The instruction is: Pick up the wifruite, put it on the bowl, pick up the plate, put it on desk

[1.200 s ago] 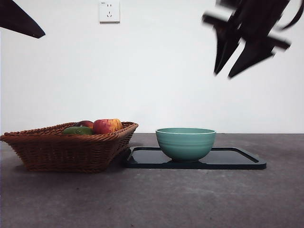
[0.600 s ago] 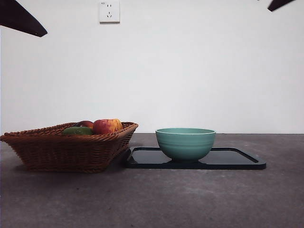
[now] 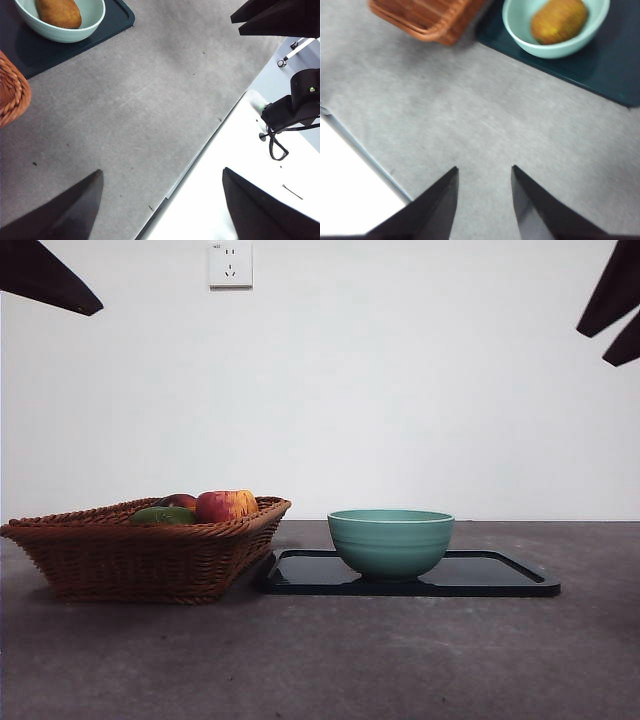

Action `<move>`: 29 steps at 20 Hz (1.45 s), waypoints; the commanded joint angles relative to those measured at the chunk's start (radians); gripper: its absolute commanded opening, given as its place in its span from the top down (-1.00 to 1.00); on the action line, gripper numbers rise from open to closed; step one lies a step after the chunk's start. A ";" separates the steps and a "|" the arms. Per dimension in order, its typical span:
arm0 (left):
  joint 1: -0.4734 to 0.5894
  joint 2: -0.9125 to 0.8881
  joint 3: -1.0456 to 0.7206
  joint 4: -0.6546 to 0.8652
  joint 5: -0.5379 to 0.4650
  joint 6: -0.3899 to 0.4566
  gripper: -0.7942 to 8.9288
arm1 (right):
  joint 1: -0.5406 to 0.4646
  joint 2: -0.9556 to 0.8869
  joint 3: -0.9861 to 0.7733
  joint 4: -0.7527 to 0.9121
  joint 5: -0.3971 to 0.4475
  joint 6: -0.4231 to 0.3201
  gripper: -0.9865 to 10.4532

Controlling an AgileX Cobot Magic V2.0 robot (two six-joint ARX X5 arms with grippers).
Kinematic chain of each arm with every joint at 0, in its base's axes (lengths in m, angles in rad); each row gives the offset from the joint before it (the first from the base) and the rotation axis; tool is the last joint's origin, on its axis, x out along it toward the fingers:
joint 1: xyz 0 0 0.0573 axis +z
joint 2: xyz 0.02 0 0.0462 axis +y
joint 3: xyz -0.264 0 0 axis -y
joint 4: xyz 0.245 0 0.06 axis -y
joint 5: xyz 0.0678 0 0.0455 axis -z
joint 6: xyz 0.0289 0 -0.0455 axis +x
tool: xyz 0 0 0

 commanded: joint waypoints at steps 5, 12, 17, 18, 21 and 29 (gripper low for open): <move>-0.005 0.005 0.006 0.011 0.002 0.015 0.07 | 0.006 0.003 0.011 0.016 -0.005 -0.012 0.53; -0.006 0.032 0.008 0.137 -0.034 -0.172 -0.01 | 0.006 0.003 0.011 0.018 -0.005 -0.011 0.53; -0.029 0.175 0.083 0.321 -0.095 -0.253 -0.01 | 0.006 0.003 0.011 0.017 -0.005 -0.007 0.53; -0.032 0.222 0.118 0.327 -0.107 -0.249 -0.01 | 0.006 0.003 0.011 0.017 -0.005 -0.007 0.53; -0.033 0.380 0.251 0.326 -0.116 -0.237 -0.01 | 0.006 0.003 0.011 0.017 -0.004 -0.007 0.53; -0.056 0.821 0.683 0.319 -0.208 -0.200 0.00 | 0.006 0.003 0.011 0.017 -0.004 -0.007 0.53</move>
